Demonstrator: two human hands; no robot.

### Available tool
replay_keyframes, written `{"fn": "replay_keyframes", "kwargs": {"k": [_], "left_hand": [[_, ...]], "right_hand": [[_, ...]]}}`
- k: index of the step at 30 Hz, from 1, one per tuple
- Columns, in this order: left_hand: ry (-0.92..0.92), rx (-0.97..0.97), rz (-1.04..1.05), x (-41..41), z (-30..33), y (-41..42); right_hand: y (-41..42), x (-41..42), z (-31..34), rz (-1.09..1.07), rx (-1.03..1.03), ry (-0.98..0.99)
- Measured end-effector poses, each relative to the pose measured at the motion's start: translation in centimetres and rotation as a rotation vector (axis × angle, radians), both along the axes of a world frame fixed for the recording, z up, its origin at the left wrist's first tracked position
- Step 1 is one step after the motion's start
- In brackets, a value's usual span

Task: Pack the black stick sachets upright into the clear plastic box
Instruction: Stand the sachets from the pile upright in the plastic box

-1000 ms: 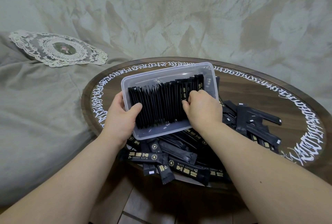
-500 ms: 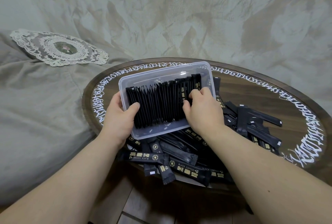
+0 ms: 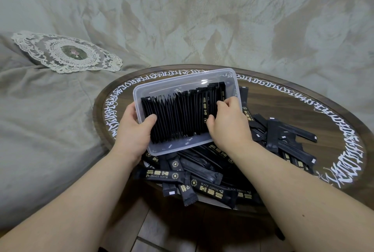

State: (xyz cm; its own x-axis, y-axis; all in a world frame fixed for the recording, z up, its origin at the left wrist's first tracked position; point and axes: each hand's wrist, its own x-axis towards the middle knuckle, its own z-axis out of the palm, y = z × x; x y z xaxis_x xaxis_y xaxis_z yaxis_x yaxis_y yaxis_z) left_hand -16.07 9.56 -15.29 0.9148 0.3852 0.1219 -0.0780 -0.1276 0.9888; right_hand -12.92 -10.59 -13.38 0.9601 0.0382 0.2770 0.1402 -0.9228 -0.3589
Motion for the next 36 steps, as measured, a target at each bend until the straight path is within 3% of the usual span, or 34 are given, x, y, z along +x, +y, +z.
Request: {"fn": "replay_keyframes", "kwargs": {"k": [9,24,36], "left_hand": [[0.0,0.0,-0.005,0.0,0.0,0.0],[0.002,0.021,-0.037,-0.1,0.2,-0.3],[-0.006,0.013,-0.047,-0.1,0.1,-0.1]], "right_hand": [[0.0,0.6,0.0,0.035,-0.094,0.037],[-0.5,1.4,-1.2,0.072,0.017,0.167],[-0.1,1.0,-1.0,0.096,-0.135,0.203]]}}
